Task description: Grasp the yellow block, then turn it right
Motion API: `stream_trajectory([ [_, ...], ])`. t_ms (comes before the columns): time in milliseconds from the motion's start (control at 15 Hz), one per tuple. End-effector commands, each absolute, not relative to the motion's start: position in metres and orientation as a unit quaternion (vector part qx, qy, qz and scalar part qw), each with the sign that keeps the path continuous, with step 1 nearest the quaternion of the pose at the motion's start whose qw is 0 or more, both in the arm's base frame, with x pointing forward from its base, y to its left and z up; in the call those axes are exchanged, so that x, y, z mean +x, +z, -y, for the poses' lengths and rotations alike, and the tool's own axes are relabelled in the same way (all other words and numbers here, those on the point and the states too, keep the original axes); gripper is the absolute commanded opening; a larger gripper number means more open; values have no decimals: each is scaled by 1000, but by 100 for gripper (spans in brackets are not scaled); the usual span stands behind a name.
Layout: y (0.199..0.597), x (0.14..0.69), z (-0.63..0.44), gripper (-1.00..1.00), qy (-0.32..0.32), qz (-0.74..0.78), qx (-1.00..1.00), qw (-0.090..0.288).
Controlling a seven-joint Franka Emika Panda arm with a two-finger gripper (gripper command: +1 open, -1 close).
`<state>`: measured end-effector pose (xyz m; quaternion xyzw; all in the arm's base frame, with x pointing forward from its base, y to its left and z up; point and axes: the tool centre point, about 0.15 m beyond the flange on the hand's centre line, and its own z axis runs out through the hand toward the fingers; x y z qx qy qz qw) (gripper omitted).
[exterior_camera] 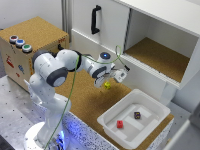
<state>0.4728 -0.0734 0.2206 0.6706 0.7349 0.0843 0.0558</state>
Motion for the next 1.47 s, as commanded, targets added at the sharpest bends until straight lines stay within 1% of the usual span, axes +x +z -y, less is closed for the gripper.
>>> stream_trajectory([
  [0, 204, 505, 81, -100, 57, -735, 675, -3],
  [200, 209, 496, 80, -100, 77, -721, 688, -11],
  [667, 215, 478, 91, -100, 60, -724, 687, -6],
  [800, 229, 473, 87, -100, 65, -722, 688, -14],
  [933, 248, 464, 84, -100, 59, -708, 703, -39],
  [1000, 255, 458, 84, -100, 42, -687, 724, -49],
  [1067, 262, 452, 83, -100, 42, -664, 745, -54],
  [1133, 264, 446, 80, -100, 33, -644, 762, -67],
  [1200, 269, 441, 79, -100, 40, -619, 781, -73],
  [1333, 278, 440, 78, -100, 53, -584, 807, -72],
  [1400, 284, 441, 79, -100, 58, -576, 813, -62],
])
